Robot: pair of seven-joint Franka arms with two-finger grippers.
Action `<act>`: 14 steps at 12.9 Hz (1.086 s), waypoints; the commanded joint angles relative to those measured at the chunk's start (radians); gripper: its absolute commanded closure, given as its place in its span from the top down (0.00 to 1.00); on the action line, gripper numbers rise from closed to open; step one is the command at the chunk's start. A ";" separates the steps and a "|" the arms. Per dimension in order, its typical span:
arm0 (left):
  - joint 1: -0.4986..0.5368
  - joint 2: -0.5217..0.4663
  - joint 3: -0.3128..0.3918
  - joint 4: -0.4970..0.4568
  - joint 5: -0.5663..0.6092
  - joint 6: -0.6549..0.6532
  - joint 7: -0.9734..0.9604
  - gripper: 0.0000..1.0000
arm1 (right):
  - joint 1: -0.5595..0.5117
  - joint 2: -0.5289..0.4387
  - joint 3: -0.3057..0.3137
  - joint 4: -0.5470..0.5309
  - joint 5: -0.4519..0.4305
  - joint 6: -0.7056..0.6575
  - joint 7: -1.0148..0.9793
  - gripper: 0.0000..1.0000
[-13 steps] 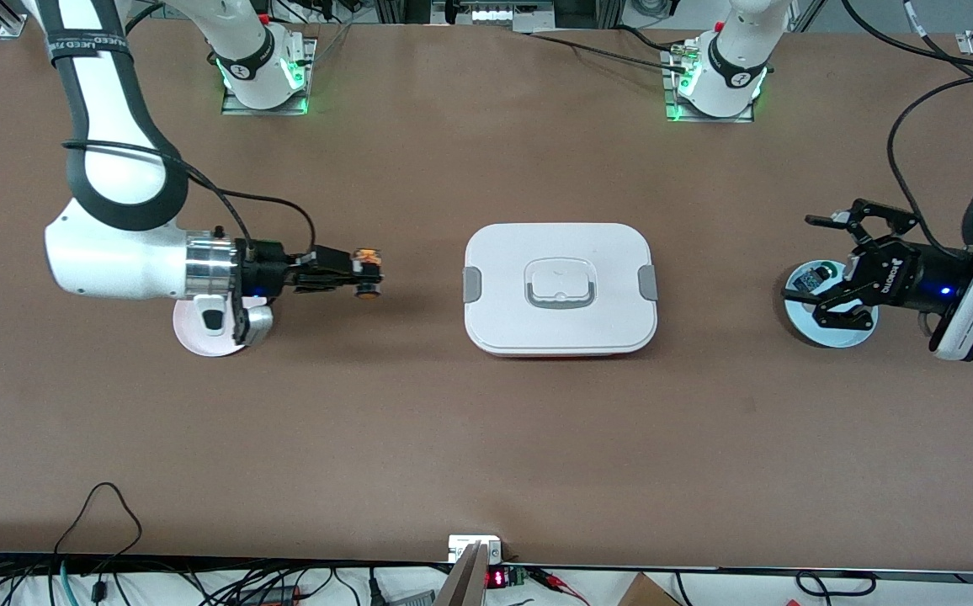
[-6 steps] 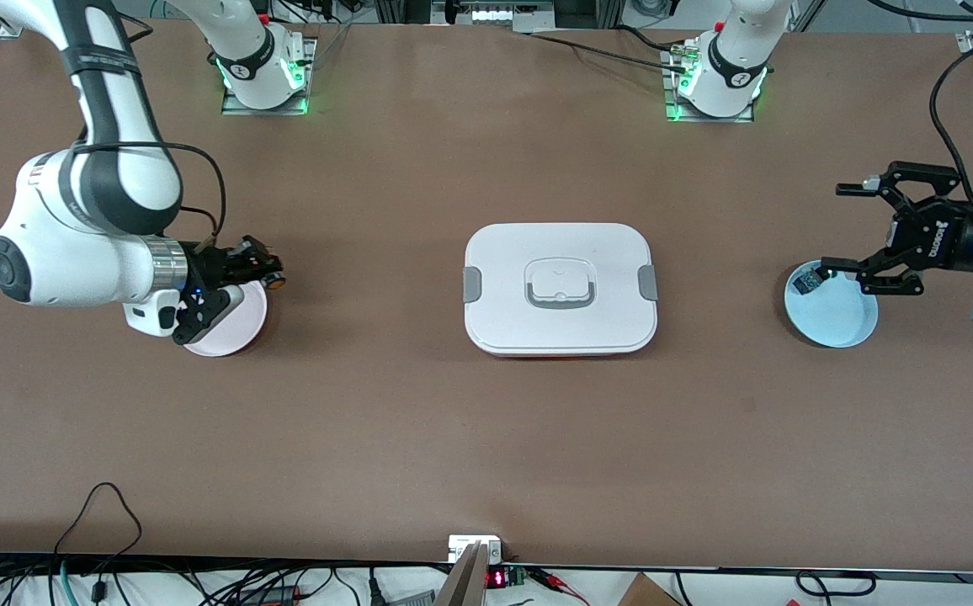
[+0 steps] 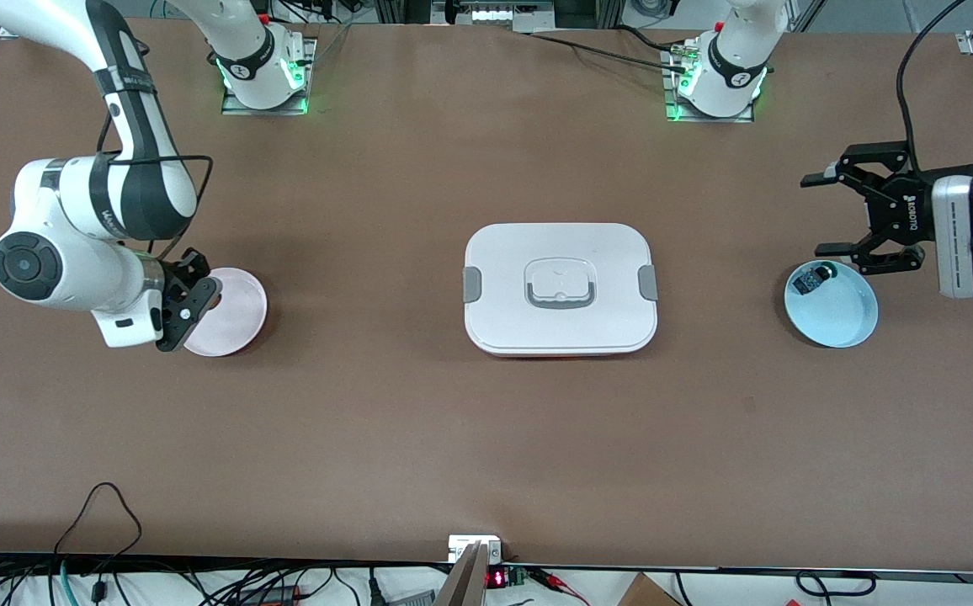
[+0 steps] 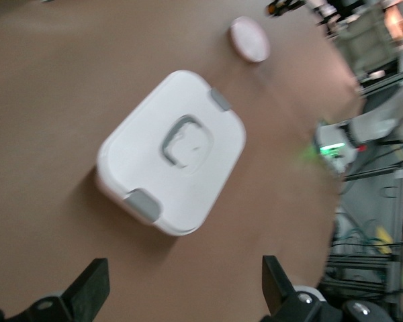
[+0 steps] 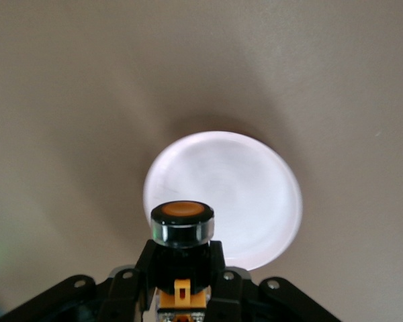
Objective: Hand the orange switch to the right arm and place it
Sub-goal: 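Move the switch over the white plate with the right gripper, then lower the switch onto the white plate and open the right gripper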
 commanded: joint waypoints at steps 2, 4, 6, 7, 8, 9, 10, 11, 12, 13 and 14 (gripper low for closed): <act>-0.126 -0.157 0.143 -0.169 0.121 0.155 -0.020 1.00 | -0.057 -0.022 0.018 -0.149 -0.085 0.207 -0.227 0.14; -0.130 -0.215 0.190 -0.232 0.138 0.268 -0.123 1.00 | -0.081 -0.016 0.018 -0.243 -0.088 0.343 -0.287 0.14; -0.141 -0.269 0.213 -0.248 0.211 0.357 -0.140 1.00 | -0.080 -0.016 0.018 -0.329 -0.089 0.479 -0.348 0.14; -0.162 -0.301 0.215 -0.275 0.244 0.359 -0.143 1.00 | -0.077 -0.015 0.018 -0.352 -0.089 0.516 -0.358 0.14; -0.170 -0.310 0.226 -0.284 0.277 0.362 -0.165 1.00 | -0.074 -0.012 0.018 -0.361 -0.089 0.537 -0.358 0.14; -0.189 -0.317 0.227 -0.291 0.342 0.362 -0.241 1.00 | -0.066 -0.010 0.018 -0.378 -0.089 0.553 -0.360 0.14; -0.215 -0.329 0.229 -0.294 0.406 0.356 -0.334 1.00 | -0.058 -0.010 0.018 -0.393 -0.089 0.566 -0.360 0.14; -0.222 -0.341 0.227 -0.315 0.473 0.353 -0.419 1.00 | -0.052 -0.010 0.018 -0.403 -0.089 0.588 -0.360 0.14; -0.230 -0.359 0.229 -0.343 0.506 0.352 -0.476 1.00 | -0.052 -0.004 0.018 -0.407 -0.089 0.606 -0.360 0.14; -0.230 -0.375 0.233 -0.378 0.523 0.352 -0.543 1.00 | -0.052 0.004 0.018 -0.409 -0.089 0.614 -0.360 0.14; -0.239 -0.383 0.250 -0.393 0.526 0.341 -0.636 1.00 | -0.052 0.010 0.020 -0.410 -0.089 0.619 -0.360 0.14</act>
